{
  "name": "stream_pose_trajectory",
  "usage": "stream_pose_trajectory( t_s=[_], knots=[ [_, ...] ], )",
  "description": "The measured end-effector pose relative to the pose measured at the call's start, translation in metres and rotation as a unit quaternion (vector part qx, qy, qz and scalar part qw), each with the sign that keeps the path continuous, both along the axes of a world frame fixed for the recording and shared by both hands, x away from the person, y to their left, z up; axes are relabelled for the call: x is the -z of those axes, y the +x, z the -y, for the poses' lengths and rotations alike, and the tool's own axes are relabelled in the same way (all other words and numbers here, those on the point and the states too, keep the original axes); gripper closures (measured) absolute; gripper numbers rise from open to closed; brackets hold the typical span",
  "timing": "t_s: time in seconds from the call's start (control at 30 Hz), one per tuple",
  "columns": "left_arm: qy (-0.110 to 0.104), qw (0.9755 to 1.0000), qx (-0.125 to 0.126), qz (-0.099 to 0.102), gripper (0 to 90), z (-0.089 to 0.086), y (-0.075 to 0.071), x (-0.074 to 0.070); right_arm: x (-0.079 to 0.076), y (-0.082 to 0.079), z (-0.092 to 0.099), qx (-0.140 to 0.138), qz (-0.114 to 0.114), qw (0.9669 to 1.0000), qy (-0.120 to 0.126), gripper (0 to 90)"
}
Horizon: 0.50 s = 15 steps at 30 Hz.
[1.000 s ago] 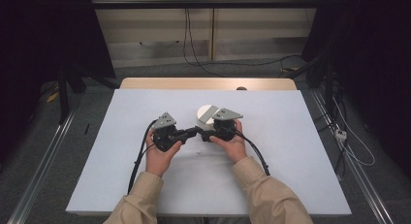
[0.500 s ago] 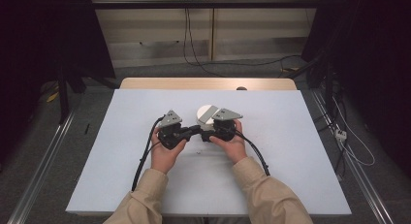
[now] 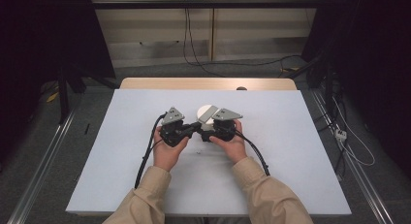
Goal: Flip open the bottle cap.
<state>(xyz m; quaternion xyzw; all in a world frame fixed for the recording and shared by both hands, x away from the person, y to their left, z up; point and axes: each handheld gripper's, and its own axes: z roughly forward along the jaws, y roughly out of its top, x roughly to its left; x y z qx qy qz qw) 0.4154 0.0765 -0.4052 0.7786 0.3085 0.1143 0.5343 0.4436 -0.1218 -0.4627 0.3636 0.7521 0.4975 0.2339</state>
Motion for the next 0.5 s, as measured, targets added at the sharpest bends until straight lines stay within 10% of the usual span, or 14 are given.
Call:
stream_pose_trajectory(
  t_s=[0.5],
  knots=[
    [0.001, 1.0, 0.002, 0.007, 90.0, 0.005, 0.0016, -0.0092, 0.0, 0.0001, 0.0, 0.0, -0.001, 1.0, 0.0, 18.4]
  ],
)
